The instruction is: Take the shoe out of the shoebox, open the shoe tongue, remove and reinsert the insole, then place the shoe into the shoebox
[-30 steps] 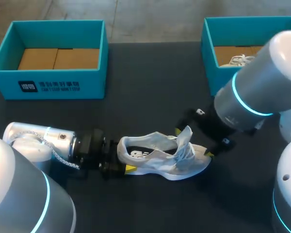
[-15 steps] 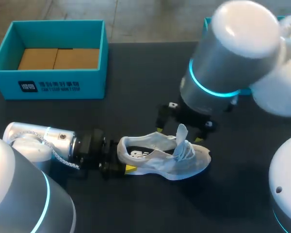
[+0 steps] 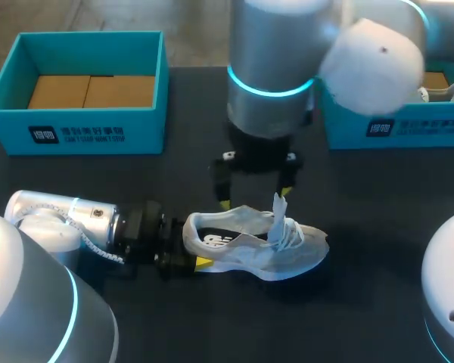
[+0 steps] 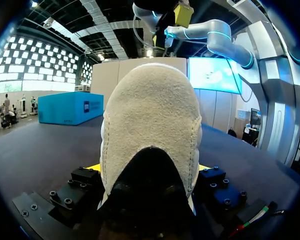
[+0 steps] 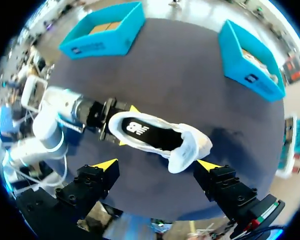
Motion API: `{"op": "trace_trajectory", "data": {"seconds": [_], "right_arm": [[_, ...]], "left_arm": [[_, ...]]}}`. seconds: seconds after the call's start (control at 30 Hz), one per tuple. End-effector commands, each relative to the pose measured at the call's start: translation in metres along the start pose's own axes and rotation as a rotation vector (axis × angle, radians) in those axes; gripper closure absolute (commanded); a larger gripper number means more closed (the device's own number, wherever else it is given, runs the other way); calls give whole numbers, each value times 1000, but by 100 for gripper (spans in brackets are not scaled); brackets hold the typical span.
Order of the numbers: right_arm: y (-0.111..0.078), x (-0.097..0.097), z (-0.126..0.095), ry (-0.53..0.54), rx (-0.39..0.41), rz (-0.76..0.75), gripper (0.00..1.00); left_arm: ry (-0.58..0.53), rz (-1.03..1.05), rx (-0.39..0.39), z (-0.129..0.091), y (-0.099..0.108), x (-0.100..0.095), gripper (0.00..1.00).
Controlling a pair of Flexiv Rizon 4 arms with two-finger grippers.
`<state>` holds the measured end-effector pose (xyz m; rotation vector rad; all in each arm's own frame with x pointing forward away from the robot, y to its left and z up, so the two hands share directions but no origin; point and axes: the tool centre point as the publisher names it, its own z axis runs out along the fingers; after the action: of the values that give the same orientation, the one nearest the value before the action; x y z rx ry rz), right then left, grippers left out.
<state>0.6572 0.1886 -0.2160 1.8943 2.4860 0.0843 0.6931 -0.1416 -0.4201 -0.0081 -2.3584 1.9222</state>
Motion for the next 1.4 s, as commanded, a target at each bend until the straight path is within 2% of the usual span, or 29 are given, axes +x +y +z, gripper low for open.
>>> {"op": "trace_trajectory", "data": {"seconds": [0.03, 0.13, 0.2, 0.27, 0.3, 0.4, 0.43, 0.47, 0.53, 0.57, 0.6, 0.63, 0.67, 0.7, 0.73, 0.77, 1.23, 1.4], "right_arm": [[7, 13, 5, -81, 83, -287, 0], [5, 10, 4, -13, 57, -382, 0], [2, 6, 5, 22, 41, -447, 46], [-2, 4, 8, 42, 20, -531, 48], [-3, 3, 8, 48, 14, -556, 44], [-6, 2, 11, 68, -11, -647, 43], [-7, 1, 11, 83, -28, -675, 50], [-8, 1, 11, 108, -46, -712, 50], [-9, 0, 11, 136, -65, -742, 61], [-9, 0, 11, 136, -65, -742, 60], [-9, 0, 11, 136, -65, -742, 51], [-9, 0, 11, 136, -65, -742, 30], [-9, 0, 11, 136, -65, -742, 4], [-9, 0, 11, 136, -65, -742, 15], [-9, 0, 11, 136, -65, -742, 55], [-9, 0, 11, 136, -65, -742, 100], [-9, 0, 11, 136, -65, -742, 100], [9, 17, 11, 31, 4, -920, 100]], "left_arm": [[-2, 1, 0, 0, 3, -2, 100], [-2, 1, 0, 0, 3, -2, 100], [-2, 1, 0, 0, 3, -2, 100], [-2, 1, 0, 0, 3, -2, 100], [-2, 1, 0, 0, 3, -2, 100], [-2, 1, 0, 0, 3, -2, 100], [-2, 1, 0, 0, 3, -2, 100], [-2, 1, 0, 0, 3, -2, 100], [-2, 1, 0, 0, 3, -2, 100], [-2, 1, 0, 0, 3, -2, 100], [-2, 1, 0, 0, 3, -2, 100], [-2, 1, 0, 0, 3, -2, 100], [-2, 1, 0, 0, 3, -2, 100], [-2, 1, 0, 0, 3, -2, 100], [-2, 1, 0, 0, 3, -2, 100], [-2, 1, 0, 0, 3, -2, 100], [-2, 1, 0, 0, 3, -2, 100], [-2, 1, 0, 0, 3, -2, 100]]}}
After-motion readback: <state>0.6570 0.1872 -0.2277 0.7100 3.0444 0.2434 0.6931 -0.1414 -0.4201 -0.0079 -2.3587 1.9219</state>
